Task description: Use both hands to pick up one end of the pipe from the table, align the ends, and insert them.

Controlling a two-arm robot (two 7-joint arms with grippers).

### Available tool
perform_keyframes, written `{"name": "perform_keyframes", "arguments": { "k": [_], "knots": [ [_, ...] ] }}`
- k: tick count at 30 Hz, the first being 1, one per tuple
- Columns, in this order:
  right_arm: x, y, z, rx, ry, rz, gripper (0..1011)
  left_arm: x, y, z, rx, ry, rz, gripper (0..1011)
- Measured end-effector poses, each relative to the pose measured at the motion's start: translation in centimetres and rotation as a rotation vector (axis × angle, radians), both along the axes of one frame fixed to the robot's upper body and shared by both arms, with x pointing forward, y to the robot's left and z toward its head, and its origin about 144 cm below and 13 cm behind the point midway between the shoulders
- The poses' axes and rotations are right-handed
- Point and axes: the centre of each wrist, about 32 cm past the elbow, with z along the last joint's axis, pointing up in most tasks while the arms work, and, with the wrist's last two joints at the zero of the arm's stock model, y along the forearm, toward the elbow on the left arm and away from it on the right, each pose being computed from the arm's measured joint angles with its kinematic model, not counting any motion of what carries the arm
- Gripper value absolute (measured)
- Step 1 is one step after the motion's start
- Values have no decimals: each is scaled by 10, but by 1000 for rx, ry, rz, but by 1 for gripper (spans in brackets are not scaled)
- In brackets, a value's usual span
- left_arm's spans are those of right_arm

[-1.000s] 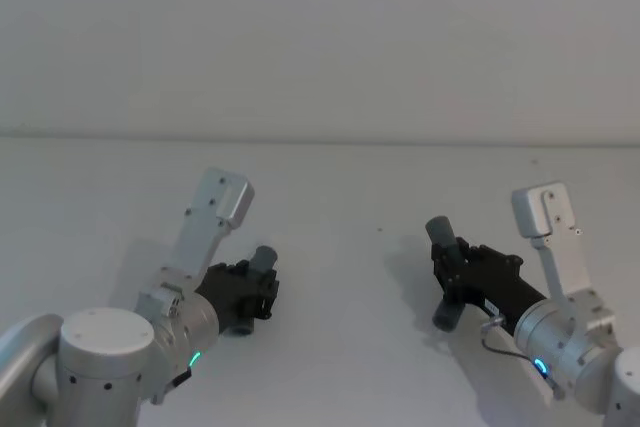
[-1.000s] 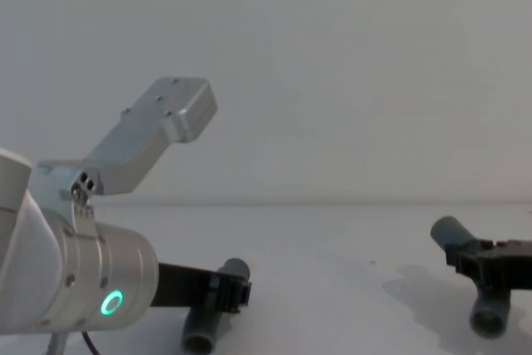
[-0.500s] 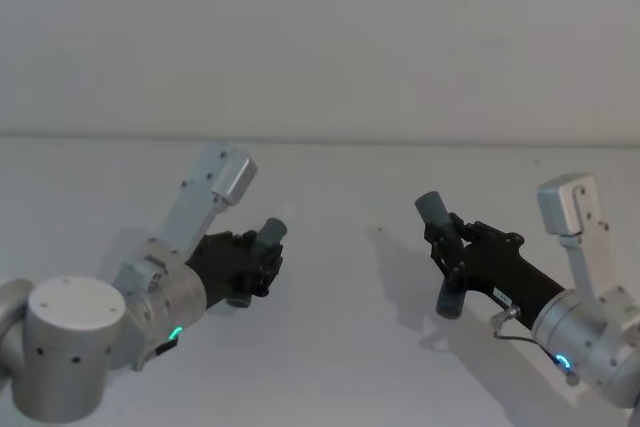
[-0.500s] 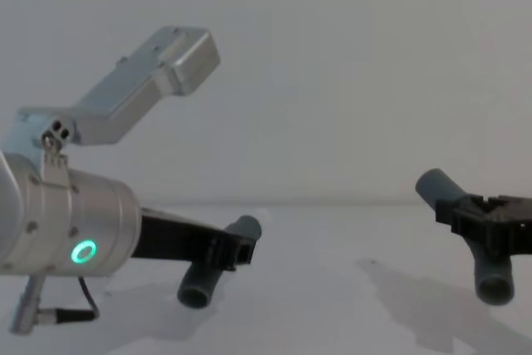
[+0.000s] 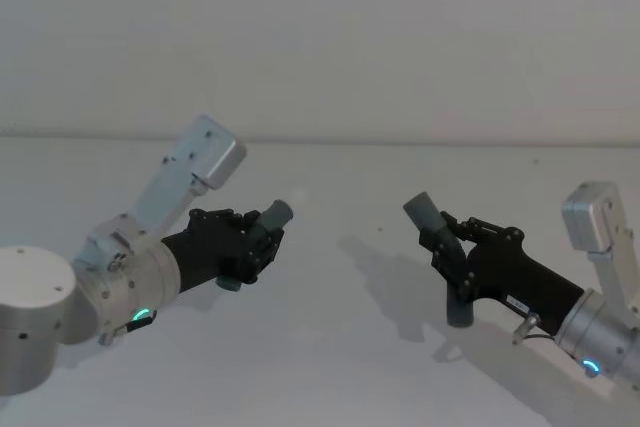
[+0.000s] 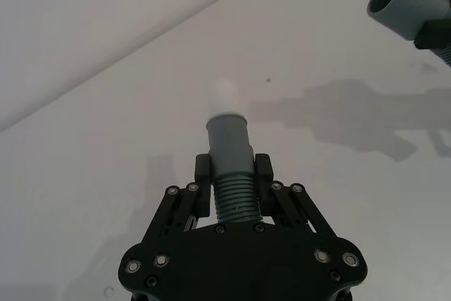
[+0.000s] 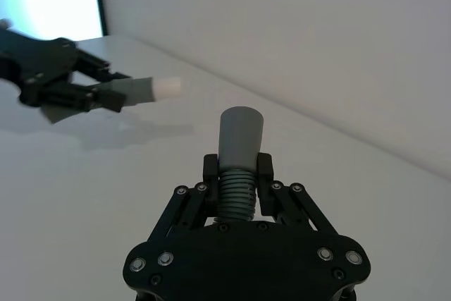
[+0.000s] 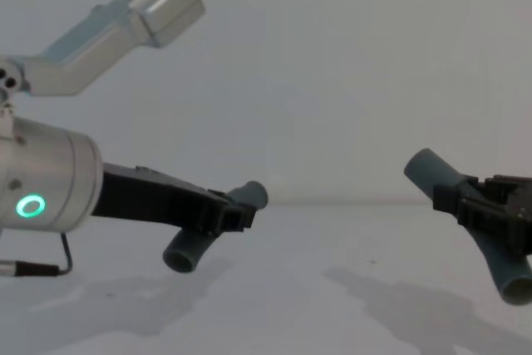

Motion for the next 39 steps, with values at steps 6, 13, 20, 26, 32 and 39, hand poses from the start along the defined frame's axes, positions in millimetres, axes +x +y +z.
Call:
{"name": "perform_keyframes", "arguments": {
  "k": [6,13,20,26,32,39],
  "knots": [
    [6,-13,-3,-12,-65,96,277,2,12,7,-6,6,-61,349],
    [15,-27,-7,-34,-146,213,277,4,26,15,-9,28,-134,349],
    [25,-41,-11,-59,-230,332,277,6,36,22,-8,51,-202,349],
    [31,-48,-13,-83,-280,397,277,8,42,29,-2,67,-262,349],
    [37,-55,-14,-116,-333,444,277,10,46,35,3,77,-312,349],
    [40,-58,-13,-159,-379,464,277,13,48,41,2,100,-364,349]
  ]
}}
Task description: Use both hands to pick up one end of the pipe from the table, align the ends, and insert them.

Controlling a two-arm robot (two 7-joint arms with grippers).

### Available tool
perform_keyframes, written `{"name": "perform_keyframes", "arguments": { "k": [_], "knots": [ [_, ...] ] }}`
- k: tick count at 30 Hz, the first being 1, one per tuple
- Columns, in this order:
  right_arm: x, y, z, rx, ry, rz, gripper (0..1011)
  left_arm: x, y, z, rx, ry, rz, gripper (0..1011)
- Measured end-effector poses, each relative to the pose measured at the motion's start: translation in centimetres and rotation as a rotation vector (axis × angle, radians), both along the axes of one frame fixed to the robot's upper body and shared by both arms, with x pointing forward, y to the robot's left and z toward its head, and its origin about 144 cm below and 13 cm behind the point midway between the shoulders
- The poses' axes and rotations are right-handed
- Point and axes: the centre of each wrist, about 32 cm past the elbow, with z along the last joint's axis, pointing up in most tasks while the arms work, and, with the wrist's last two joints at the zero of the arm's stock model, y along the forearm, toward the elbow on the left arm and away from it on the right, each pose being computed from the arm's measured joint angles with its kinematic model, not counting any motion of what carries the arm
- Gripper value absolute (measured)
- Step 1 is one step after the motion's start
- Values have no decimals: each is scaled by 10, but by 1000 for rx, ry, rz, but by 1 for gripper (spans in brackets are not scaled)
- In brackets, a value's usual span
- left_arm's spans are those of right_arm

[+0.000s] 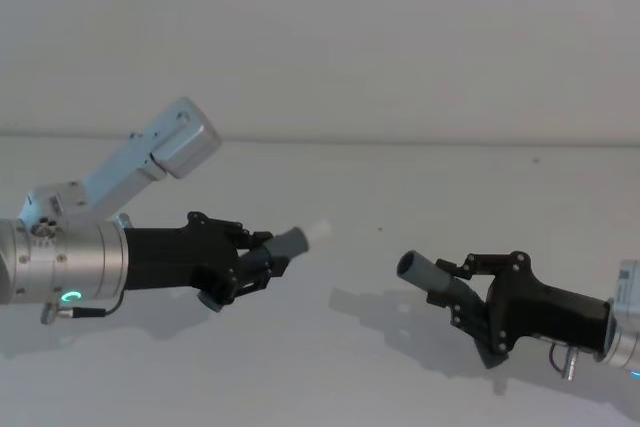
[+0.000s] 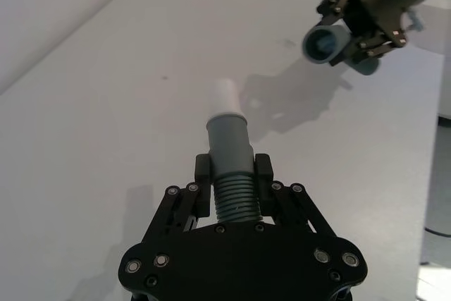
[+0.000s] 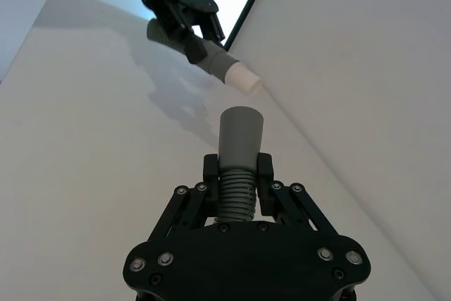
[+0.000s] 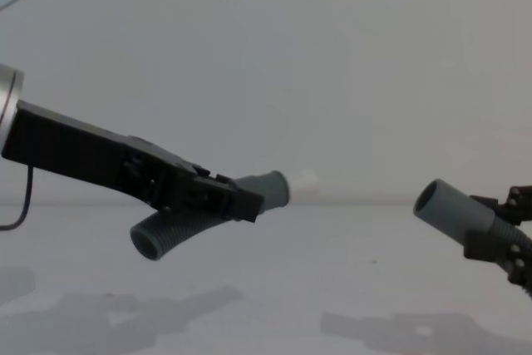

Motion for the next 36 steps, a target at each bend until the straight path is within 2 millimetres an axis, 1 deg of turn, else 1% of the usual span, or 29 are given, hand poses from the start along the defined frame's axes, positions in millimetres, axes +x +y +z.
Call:
{"name": "perform_keyframes", "arguments": {
  "k": [14,24,36],
  "knots": [
    [8,-1,0,-49,-135,0,277,9,4,8,-16,110,-100,349],
    [15,0,0,-68,-229,31,277,18,7,13,-30,191,-166,349],
    [21,1,0,-92,-294,79,277,25,9,17,-40,235,-194,349]
  ]
}}
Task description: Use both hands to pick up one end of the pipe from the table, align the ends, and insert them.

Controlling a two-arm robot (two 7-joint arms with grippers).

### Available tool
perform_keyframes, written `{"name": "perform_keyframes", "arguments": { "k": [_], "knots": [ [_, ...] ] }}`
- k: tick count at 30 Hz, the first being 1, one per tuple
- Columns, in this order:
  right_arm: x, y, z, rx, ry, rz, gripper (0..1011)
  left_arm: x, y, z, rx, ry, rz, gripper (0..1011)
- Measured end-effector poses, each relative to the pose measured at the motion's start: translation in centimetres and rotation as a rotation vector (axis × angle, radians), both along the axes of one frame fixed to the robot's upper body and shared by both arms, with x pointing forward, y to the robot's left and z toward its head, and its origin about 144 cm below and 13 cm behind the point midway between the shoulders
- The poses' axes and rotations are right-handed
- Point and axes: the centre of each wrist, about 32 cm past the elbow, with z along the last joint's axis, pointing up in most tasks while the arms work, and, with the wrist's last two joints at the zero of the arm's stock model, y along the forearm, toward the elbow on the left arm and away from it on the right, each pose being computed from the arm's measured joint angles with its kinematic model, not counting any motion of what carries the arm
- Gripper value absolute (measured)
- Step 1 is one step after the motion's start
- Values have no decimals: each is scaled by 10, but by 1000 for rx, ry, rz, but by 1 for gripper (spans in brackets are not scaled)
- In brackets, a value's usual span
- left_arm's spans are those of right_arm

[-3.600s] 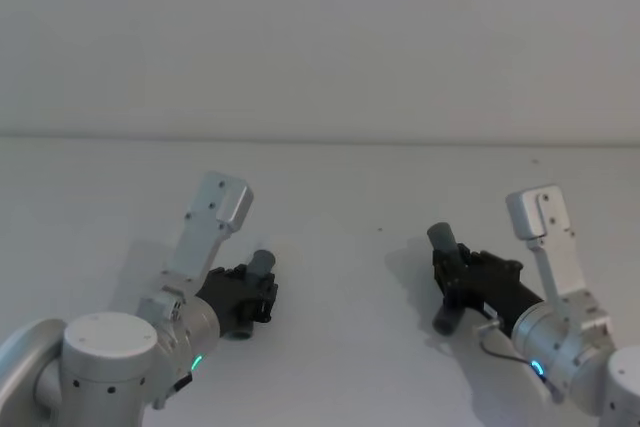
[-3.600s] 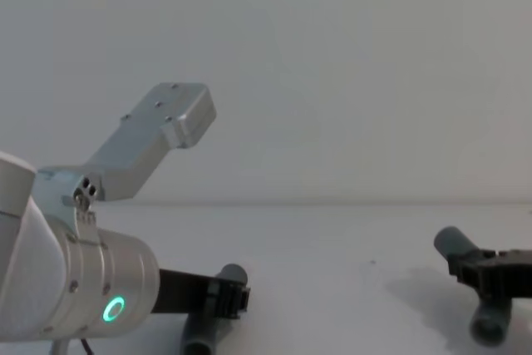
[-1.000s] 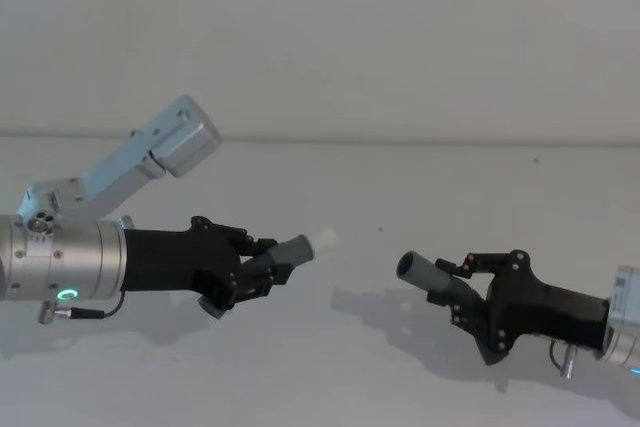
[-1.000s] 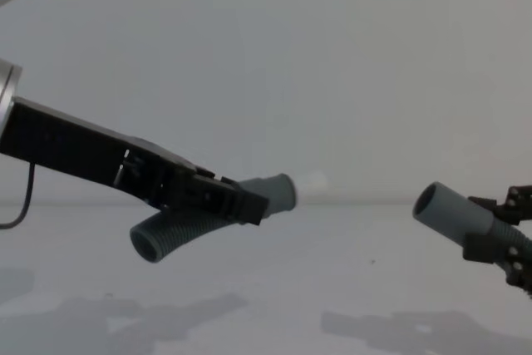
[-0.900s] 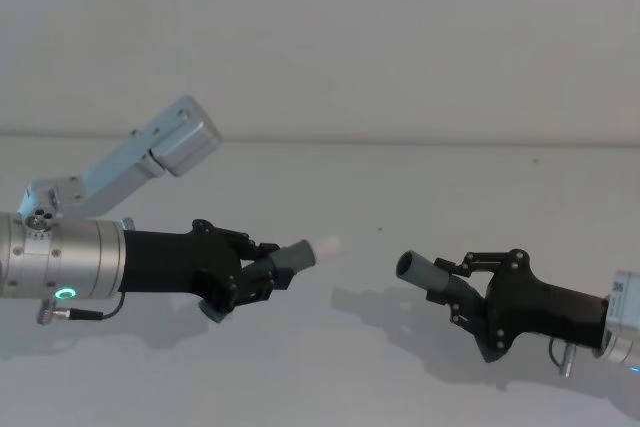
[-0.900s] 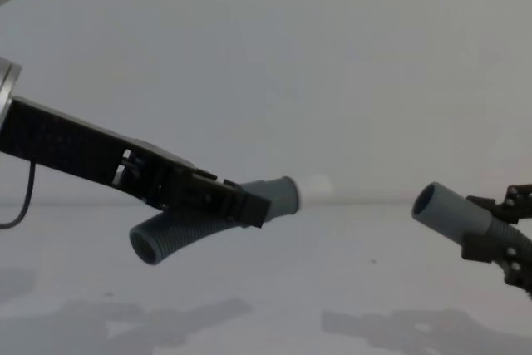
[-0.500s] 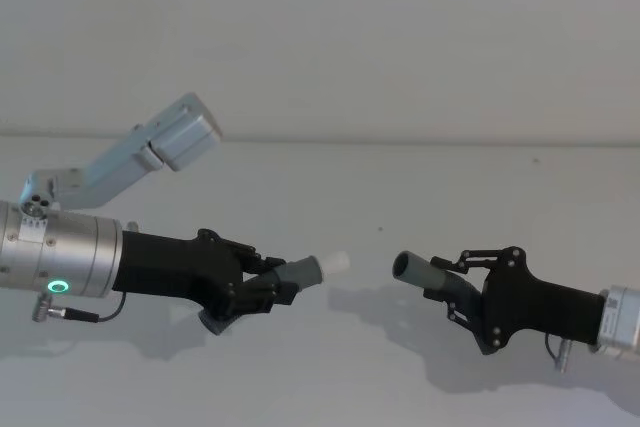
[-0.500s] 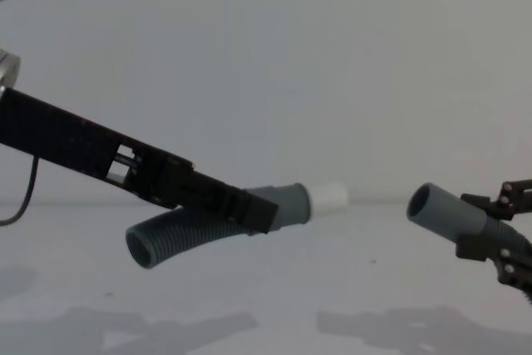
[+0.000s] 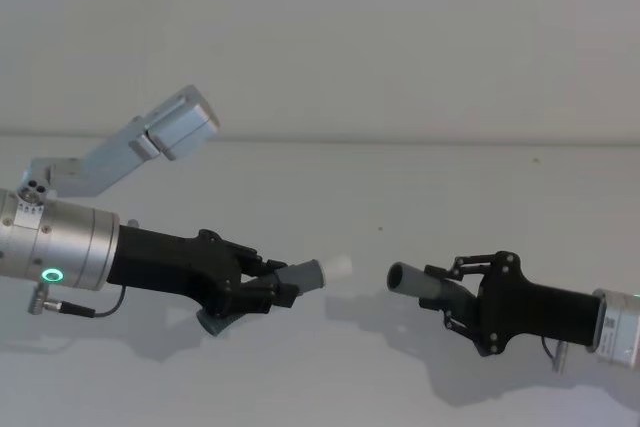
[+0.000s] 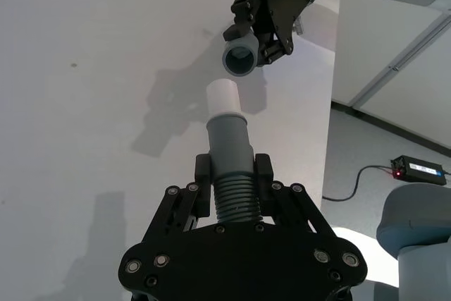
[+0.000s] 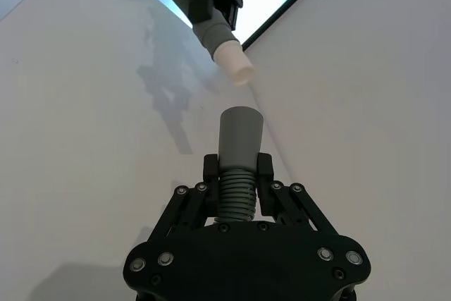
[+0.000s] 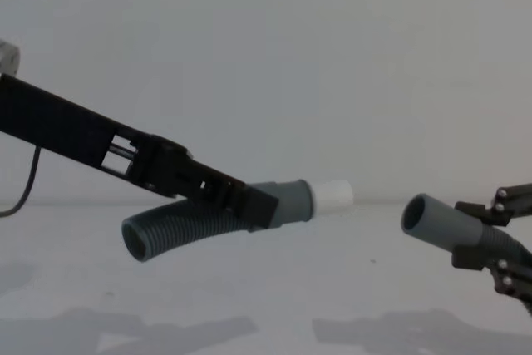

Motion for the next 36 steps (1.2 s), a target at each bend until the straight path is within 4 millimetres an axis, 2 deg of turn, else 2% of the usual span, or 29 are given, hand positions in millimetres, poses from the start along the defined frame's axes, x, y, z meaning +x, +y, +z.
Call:
{"name": "perform_keyframes", "arguments": {
  "k": [36],
  "knots": [
    [3,2,0,-22,-41,28,277,5,1,2,-7,36,-18,349]
  ]
}}
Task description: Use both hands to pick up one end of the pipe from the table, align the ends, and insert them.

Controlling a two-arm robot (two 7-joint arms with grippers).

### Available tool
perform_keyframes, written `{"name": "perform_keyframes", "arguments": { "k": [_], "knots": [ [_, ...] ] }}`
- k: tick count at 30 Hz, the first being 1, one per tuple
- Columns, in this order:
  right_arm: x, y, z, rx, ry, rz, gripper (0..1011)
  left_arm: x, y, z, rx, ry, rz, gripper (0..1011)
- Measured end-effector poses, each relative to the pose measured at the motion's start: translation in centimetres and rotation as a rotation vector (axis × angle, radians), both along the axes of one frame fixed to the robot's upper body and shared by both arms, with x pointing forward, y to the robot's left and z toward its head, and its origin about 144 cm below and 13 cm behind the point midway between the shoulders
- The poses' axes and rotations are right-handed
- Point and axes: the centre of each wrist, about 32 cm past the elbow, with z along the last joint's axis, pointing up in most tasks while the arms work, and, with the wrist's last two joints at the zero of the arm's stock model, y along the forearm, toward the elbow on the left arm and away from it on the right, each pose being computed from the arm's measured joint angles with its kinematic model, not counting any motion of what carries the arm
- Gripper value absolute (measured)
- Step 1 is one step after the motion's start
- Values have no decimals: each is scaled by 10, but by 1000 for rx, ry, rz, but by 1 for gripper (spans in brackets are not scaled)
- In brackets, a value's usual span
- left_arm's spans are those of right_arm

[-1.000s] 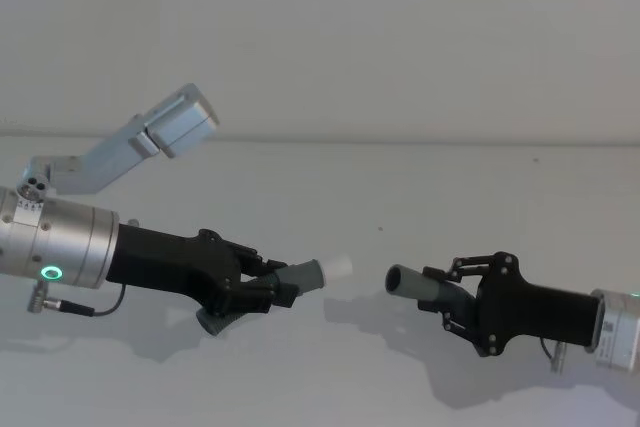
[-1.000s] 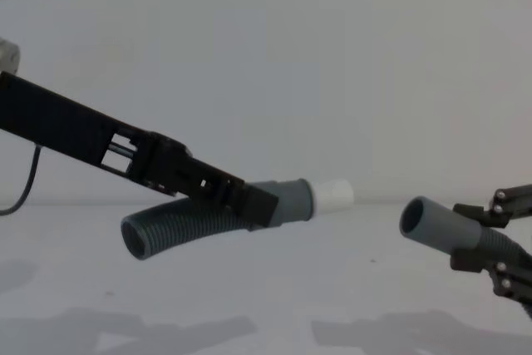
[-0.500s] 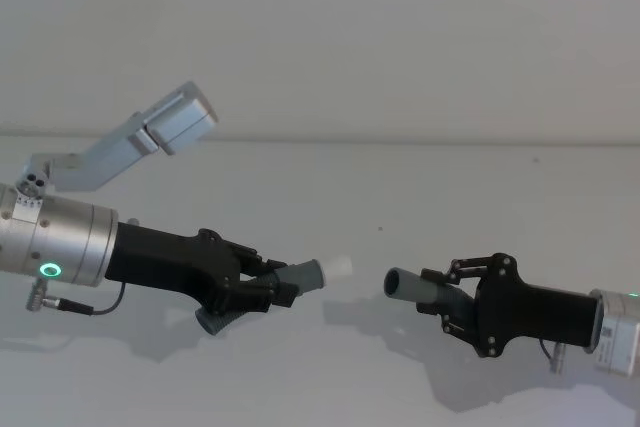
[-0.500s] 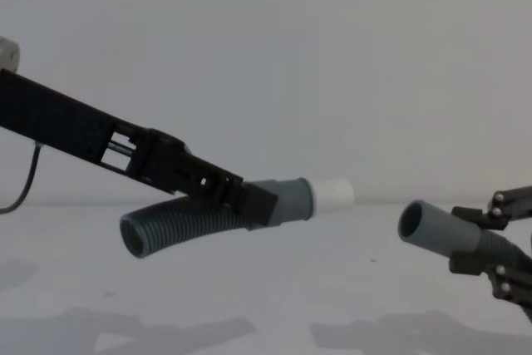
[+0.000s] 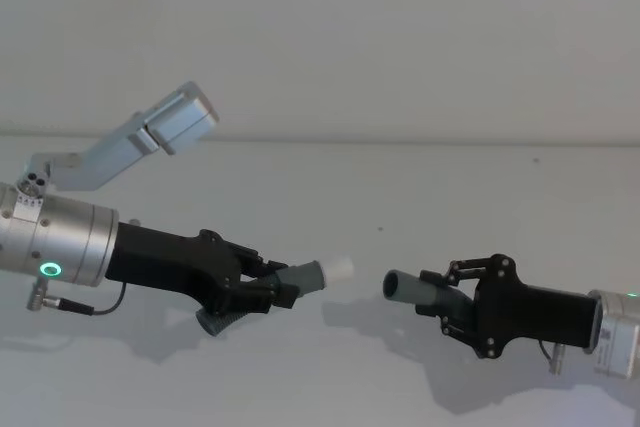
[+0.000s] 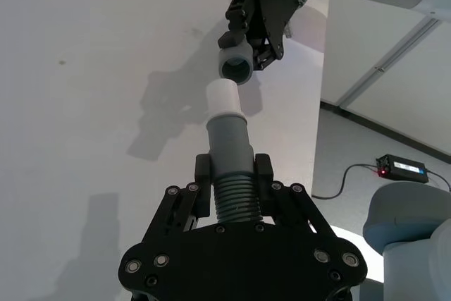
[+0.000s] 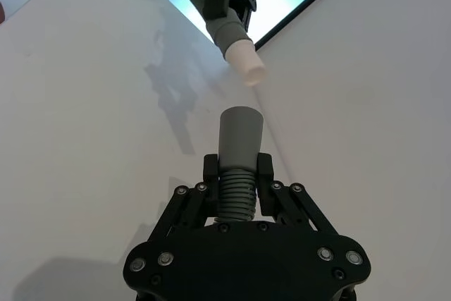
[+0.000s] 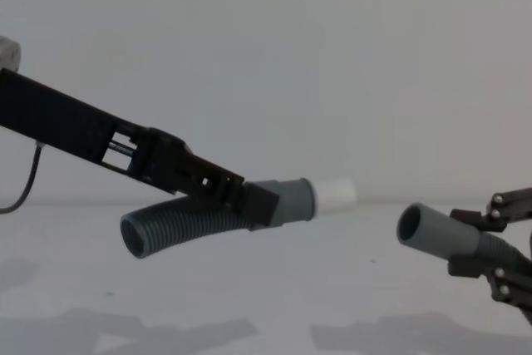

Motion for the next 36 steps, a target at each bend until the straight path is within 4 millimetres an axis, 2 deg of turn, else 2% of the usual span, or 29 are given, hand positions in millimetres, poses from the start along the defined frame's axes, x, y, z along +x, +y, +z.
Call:
{"name": "perform_keyframes", "arguments": {
  "k": [36],
  "knots": [
    [8,6,6,-32,-111,59,277,9,-2,0,15,129,-33,349]
  ]
}}
